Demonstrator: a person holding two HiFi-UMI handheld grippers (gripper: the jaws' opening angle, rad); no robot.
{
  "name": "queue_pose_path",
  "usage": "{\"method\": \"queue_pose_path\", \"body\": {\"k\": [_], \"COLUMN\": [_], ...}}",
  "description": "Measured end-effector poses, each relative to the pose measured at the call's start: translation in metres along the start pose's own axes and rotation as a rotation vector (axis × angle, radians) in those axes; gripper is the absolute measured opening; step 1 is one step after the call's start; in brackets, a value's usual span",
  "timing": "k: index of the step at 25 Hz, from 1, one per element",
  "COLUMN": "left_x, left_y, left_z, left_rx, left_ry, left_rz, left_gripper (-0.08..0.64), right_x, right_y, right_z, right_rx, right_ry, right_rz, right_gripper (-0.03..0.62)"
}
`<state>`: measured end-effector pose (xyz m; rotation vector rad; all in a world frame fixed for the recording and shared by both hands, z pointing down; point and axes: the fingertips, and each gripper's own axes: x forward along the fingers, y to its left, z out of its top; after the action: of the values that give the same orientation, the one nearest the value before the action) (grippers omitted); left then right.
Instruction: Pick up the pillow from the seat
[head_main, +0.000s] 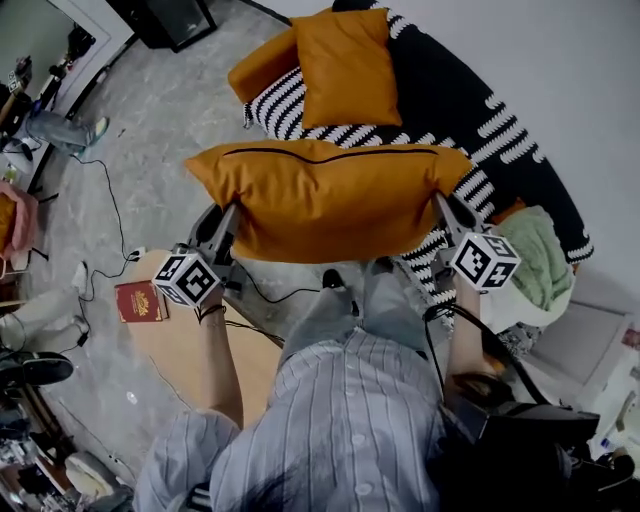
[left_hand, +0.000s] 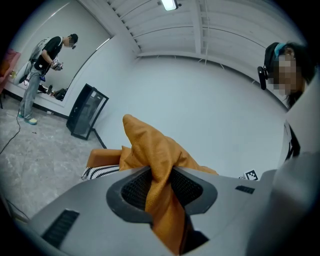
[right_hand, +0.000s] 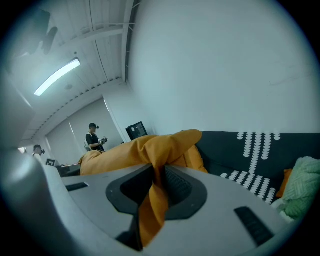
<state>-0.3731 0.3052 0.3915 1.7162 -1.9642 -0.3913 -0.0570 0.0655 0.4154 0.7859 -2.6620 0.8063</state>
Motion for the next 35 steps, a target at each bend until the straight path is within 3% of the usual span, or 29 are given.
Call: {"method": "queue_pose_path", "body": {"k": [9,21,28,35], "left_x": [-0.006,-0.047,-0.049,-0.064], "left_y": [-0.037,-0.111,-0.119,-0.131], "left_z": [-0.020,-0.035,-0.062,-0.066], "left_rx": [-0.012,-0.025,-0.030,-0.023], "left_ry": [-0.023,-0.113,-0.117,-0.126], "left_rz": [0.033,0.145,0.206,0.228], "left_gripper": [0.135,0.135,0.135,0.135], "right_x": [-0.025,-0.059,-0.047,-0.057], "right_y": [-0.026,-0.040,-0.062,-0.060], "right_z": [0.002,0.030,0.014,0.010], "right_rx": [-0.012,-0.069,-0.060,-0.061], "right_ry": [0.035,0.058,0.078,0.078], "right_rz": [0.019,0.135,0.177,0.196], "right_gripper": [0.074,0.074,0.074,0.074]}}
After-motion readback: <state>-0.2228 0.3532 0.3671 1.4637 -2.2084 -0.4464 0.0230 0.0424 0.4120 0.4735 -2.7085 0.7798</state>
